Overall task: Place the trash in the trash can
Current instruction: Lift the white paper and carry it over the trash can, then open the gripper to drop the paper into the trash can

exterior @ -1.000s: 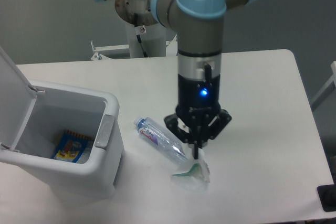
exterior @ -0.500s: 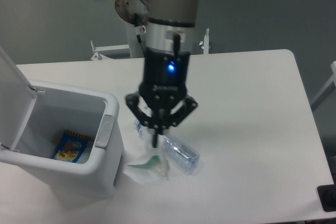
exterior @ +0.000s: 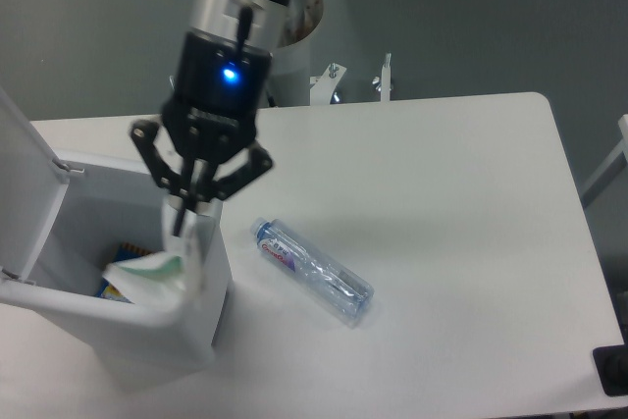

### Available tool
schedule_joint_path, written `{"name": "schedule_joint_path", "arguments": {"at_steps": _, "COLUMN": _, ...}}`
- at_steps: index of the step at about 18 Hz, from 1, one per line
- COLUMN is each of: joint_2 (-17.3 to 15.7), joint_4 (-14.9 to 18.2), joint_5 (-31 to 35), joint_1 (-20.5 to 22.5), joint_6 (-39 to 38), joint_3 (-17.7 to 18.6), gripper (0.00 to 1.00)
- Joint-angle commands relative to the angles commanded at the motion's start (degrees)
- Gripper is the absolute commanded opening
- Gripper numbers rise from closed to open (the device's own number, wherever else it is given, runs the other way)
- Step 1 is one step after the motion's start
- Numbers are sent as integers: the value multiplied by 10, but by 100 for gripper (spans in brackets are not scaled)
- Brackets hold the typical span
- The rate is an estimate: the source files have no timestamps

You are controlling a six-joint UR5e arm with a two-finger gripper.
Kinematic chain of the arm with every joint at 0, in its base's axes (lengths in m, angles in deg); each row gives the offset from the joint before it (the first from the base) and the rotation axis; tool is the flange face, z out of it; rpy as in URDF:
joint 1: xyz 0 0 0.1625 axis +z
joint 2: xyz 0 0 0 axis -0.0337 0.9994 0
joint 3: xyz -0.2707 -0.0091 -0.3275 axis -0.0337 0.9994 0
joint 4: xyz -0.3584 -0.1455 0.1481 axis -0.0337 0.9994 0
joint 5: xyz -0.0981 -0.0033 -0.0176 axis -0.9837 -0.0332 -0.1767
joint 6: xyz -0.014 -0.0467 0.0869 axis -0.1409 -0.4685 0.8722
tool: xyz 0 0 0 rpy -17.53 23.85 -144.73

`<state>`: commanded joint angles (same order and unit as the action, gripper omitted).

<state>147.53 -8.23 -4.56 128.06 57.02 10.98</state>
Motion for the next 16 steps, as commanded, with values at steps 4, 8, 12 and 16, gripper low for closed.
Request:
{"name": "schedule_joint_path", "arguments": {"at_steps": 4, "joint_2": 0, "joint_4": -4, "joint_5": 0, "joint_1": -16, "joint_6": 5, "joint_3": 17, "gripper": 15}}
{"name": "schedule_joint_path", "arguments": {"at_steps": 8, "joint_2": 3, "joint_4": -4, "joint_5": 0, "joint_1": -16, "joint_6": 18, "joint_3": 17, "gripper": 83}}
{"name": "schedule_joint_path", "arguments": {"at_steps": 12, "joint_2": 6, "joint_4": -4, "joint_5": 4, "joint_1": -12, "joint_6": 19, "joint_3": 16, "gripper": 100}}
{"name": "schedule_joint_path", "arguments": {"at_steps": 16, "joint_2": 11, "joint_4": -6, "joint_5": 4, "joint_1": 18, "joint_6": 19, "joint_3": 11, "gripper": 100}}
